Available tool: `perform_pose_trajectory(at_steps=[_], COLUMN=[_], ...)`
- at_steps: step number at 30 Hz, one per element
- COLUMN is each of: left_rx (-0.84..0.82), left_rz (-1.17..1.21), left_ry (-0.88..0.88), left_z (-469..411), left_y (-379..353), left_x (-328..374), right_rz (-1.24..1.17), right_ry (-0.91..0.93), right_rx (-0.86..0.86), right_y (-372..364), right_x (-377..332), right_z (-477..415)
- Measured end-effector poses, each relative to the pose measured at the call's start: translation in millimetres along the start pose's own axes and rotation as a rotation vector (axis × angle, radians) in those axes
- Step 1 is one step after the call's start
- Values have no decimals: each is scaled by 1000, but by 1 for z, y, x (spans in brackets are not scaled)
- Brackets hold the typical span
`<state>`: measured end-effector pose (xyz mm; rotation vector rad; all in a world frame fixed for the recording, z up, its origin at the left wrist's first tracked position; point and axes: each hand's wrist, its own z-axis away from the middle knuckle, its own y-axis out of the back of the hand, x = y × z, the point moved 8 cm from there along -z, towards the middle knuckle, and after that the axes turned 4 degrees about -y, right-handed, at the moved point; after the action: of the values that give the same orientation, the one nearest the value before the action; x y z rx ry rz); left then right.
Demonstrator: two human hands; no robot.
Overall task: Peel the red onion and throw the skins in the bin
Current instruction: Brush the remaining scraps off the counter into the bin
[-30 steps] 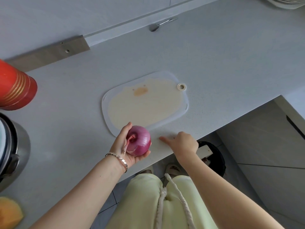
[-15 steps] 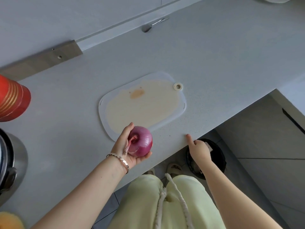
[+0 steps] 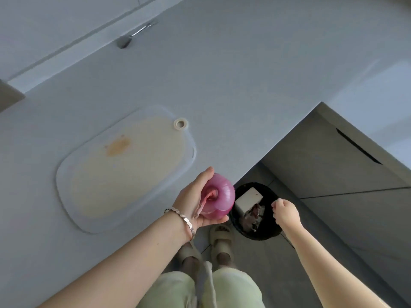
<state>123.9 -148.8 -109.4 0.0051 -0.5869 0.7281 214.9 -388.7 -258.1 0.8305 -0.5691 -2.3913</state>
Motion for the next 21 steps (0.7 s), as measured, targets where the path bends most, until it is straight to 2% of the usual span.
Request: perform_pose_trajectory(at_steps=[3, 6, 9, 12, 18, 21], left_rx=[-50, -69, -68, -79, -65, -42], left_rz=[-68, -135, -188, -219, -233, -244], left_ry=[-6, -17, -30, -25, 15, 16], left_z=[-25, -48, -66, -78, -82, -81], left_y=[-50, -87, -110, -125, -138, -139], left_x=[-6, -13, -18, -22, -28, -26], right_rz=[-77, -198, -311, -325, -73, 12], right_ry=[-230, -394, -507, -484, -351, -292], right_rx=[-51, -115, -92, -112, -2, -61], right_y=[10, 8, 5, 5, 26, 20], right_x=[49, 80, 100, 98, 84, 66], right_z=[-53, -83, -105, -122, -137, -132])
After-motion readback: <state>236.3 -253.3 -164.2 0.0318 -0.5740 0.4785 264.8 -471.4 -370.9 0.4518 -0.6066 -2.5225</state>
